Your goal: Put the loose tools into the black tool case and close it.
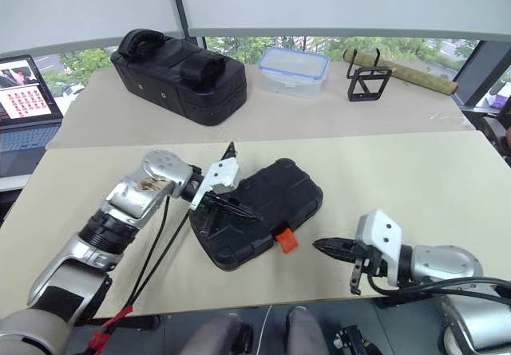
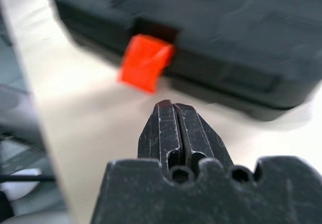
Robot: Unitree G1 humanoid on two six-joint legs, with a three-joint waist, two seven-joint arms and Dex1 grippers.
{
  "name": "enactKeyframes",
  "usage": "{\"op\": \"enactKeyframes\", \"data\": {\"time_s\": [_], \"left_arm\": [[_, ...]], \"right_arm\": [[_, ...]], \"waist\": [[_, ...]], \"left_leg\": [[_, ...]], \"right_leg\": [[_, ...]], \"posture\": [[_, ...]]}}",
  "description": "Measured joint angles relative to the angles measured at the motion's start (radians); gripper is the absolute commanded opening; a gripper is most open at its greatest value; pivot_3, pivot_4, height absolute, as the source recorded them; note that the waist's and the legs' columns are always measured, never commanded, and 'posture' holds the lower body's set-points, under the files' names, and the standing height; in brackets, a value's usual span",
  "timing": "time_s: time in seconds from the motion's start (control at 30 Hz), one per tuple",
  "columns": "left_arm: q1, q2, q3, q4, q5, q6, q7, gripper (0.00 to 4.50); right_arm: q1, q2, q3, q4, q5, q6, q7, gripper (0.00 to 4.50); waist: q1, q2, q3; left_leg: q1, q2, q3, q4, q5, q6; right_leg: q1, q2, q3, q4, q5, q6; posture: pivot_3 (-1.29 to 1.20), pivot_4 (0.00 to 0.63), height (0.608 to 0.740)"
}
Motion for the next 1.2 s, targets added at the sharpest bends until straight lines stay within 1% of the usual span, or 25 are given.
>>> {"op": "enactKeyframes", "data": {"time_s": [0.07, 0.17, 0.23, 0.4, 0.5, 0.63, 0.83, 0.97, 1.1, 1.2], "left_arm": [[-0.023, -0.005, -0.037, 0.021, 0.049, -0.090, -0.004, 0.05], [-0.023, -0.009, -0.049, 0.041, 0.077, -0.184, -0.008, 0.05], [-0.023, -0.018, -0.051, 0.059, 0.092, -0.229, -0.008, 0.05], [-0.024, -0.049, -0.045, 0.094, 0.094, -0.243, 0.008, 0.05], [-0.025, -0.067, -0.041, 0.111, 0.094, -0.242, 0.021, 0.05], [-0.031, -0.081, -0.040, 0.121, 0.098, -0.241, 0.026, 0.05], [-0.030, -0.086, -0.040, 0.120, 0.111, -0.244, 0.030, 0.05], [-0.030, -0.091, -0.041, 0.120, 0.122, -0.272, 0.036, 0.05], [-0.033, -0.095, -0.046, 0.137, 0.166, -0.363, 0.053, 0.05], [-0.041, -0.104, -0.046, 0.163, 0.175, -0.390, 0.056, 0.05]], "right_arm": [[-0.021, 0.016, 0.048, -0.008, -0.023, 0.000, -0.019, 0.00], [-0.046, 0.022, 0.093, -0.010, -0.057, 0.002, -0.046, 0.00], [-0.079, 0.042, 0.144, -0.009, -0.091, 0.008, -0.075, 0.00], [-0.109, 0.070, 0.261, 0.047, -0.199, 0.011, -0.122, 0.00], [-0.127, 0.102, 0.296, 0.092, -0.238, 0.011, -0.153, 0.00], [-0.156, 0.118, 0.307, 0.119, -0.261, 0.009, -0.165, 0.00], [-0.152, 0.124, 0.310, 0.116, -0.269, 0.009, -0.177, 0.00], [-0.132, 0.152, 0.299, 0.104, -0.264, 0.010, -0.194, 0.00], [-0.080, 0.169, 0.223, 0.033, -0.187, 0.033, -0.194, 0.00], [-0.071, 0.172, 0.184, -0.025, -0.144, 0.044, -0.192, 0.00]], "waist": [[0.003, 0.001, -0.001], [0.007, 0.001, -0.001], [0.008, 0.001, -0.002], [0.020, 0.000, -0.004], [0.026, 0.000, -0.005], [0.026, 0.000, -0.005], [0.026, 0.000, -0.005], [0.024, -0.001, -0.005], [0.024, -0.001, -0.005], [0.021, -0.001, -0.006]], "left_leg": [[0.003, -0.001, 0.000, 0.000, 0.000, 0.000], [0.008, 0.000, -0.001, -0.001, -0.001, 0.002], [0.011, 0.000, -0.001, -0.002, -0.001, 0.002], [0.013, -0.001, -0.001, -0.002, -0.002, 0.003], [0.013, -0.001, -0.001, -0.001, -0.002, 0.003], [0.013, -0.001, -0.001, -0.002, -0.002, 0.003], [0.013, -0.001, -0.001, -0.001, -0.002, 0.003], [0.013, -0.001, -0.001, -0.002, -0.002, 0.003], [0.013, -0.001, -0.001, -0.002, -0.002, 0.003], [0.014, 0.000, -0.001, -0.002, -0.002, 0.003]], "right_leg": [[0.004, -0.001, 0.000, -0.001, 0.000, 0.000], [0.010, 0.000, -0.001, -0.003, 0.000, 0.000], [0.013, 0.000, -0.001, -0.004, 0.000, 0.001], [0.015, 0.000, -0.001, -0.004, -0.001, 0.002], [0.015, 0.000, -0.001, -0.003, -0.001, 0.002], [0.015, 0.001, -0.001, -0.003, -0.001, 0.002], [0.015, 0.001, -0.001, -0.003, -0.001, 0.002], [0.015, 0.001, -0.001, -0.003, -0.001, 0.002], [0.015, 0.001, -0.001, -0.003, -0.001, 0.002], [0.015, 0.001, -0.001, -0.003, -0.001, 0.002]], "posture": [[0.00, 0.150, 0.722], [0.00, 0.150, 0.722], [0.00, 0.150, 0.722], [0.00, 0.150, 0.722], [0.00, 0.150, 0.722], [0.00, 0.150, 0.722], [0.00, 0.150, 0.722], [0.00, 0.150, 0.722], [0.00, 0.150, 0.722], [0.00, 0.150, 0.722]]}}
